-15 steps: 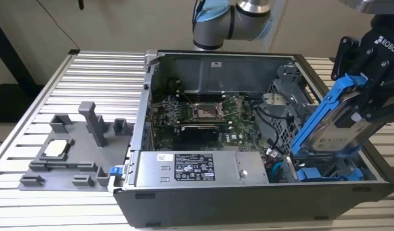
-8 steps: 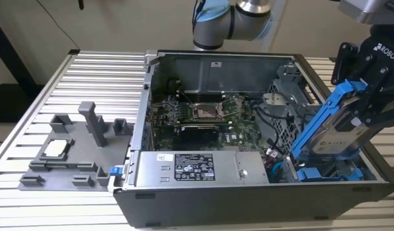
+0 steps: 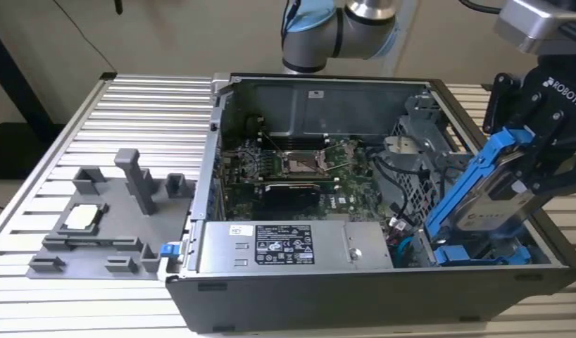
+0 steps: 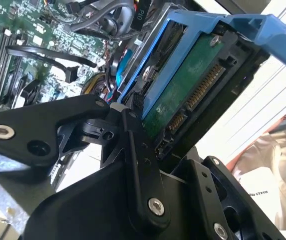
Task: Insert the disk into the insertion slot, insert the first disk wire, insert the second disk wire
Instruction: 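Insert the disk into the insertion slot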
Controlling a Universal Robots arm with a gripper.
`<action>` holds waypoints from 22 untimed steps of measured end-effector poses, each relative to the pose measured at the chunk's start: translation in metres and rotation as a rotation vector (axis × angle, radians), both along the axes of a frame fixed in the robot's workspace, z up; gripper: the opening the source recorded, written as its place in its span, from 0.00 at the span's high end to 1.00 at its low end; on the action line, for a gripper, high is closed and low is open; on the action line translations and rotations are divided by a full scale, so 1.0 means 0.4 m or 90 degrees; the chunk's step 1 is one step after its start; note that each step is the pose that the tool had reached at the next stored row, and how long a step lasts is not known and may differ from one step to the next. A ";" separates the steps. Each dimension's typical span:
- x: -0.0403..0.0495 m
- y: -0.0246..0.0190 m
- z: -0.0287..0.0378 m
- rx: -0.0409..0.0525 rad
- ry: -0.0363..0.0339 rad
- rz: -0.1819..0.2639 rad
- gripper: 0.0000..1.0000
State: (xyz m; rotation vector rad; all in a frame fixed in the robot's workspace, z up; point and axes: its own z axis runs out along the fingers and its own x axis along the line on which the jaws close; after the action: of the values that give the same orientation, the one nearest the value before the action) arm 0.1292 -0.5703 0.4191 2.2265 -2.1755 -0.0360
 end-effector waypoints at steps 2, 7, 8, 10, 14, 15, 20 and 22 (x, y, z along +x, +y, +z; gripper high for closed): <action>0.001 -0.001 -0.006 0.0000 0.0000 0.001 0.67; 0.005 -0.001 -0.020 0.0000 0.0000 0.004 0.67; 0.006 -0.001 -0.023 0.0000 0.0000 0.005 0.67; 0.008 -0.001 -0.029 -0.0001 0.0001 0.006 0.67; 0.011 -0.001 -0.047 0.0000 0.0000 0.007 0.67; 0.011 -0.001 -0.051 -0.0001 0.0001 0.007 0.67; 0.013 -0.001 -0.074 0.0000 0.0000 0.009 0.67; 0.013 -0.001 -0.083 0.0000 0.0000 0.009 0.67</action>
State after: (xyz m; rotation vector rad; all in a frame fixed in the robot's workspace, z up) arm 0.1345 -0.5709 0.3859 2.2414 -2.1599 -0.0357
